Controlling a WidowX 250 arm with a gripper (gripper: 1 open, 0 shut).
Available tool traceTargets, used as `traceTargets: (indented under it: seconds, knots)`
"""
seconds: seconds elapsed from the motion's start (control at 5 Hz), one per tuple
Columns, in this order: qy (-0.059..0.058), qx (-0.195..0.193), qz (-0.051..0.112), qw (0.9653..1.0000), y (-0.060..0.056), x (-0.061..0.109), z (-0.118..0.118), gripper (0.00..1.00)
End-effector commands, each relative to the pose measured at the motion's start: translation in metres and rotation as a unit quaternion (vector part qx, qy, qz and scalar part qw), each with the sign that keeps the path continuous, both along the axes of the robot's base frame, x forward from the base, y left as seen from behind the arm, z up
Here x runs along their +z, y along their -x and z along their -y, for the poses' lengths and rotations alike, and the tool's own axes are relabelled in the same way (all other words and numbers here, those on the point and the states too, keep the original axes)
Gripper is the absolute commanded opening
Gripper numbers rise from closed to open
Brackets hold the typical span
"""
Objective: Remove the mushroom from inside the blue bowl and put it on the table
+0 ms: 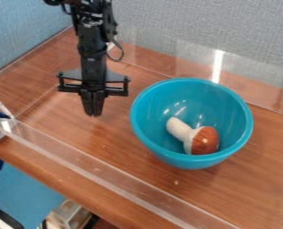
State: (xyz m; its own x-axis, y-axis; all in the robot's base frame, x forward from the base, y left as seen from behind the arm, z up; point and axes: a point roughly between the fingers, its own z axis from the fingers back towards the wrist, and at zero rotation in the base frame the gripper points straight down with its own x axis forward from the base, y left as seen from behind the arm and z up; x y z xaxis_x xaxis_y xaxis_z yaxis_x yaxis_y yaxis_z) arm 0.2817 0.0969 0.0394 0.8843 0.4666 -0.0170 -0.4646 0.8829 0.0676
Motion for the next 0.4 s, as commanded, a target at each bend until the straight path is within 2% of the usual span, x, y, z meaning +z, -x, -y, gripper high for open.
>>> traceTargets:
  seconds: [0.0,0.2]
  knots:
    - [-0.011,-0.039,0.023,0.9989,-0.0154,0.0109,-0.0021,0.00]
    - [-0.011,-0.064,0.020,0.9977,-0.0190,0.0093,-0.0050,0.00]
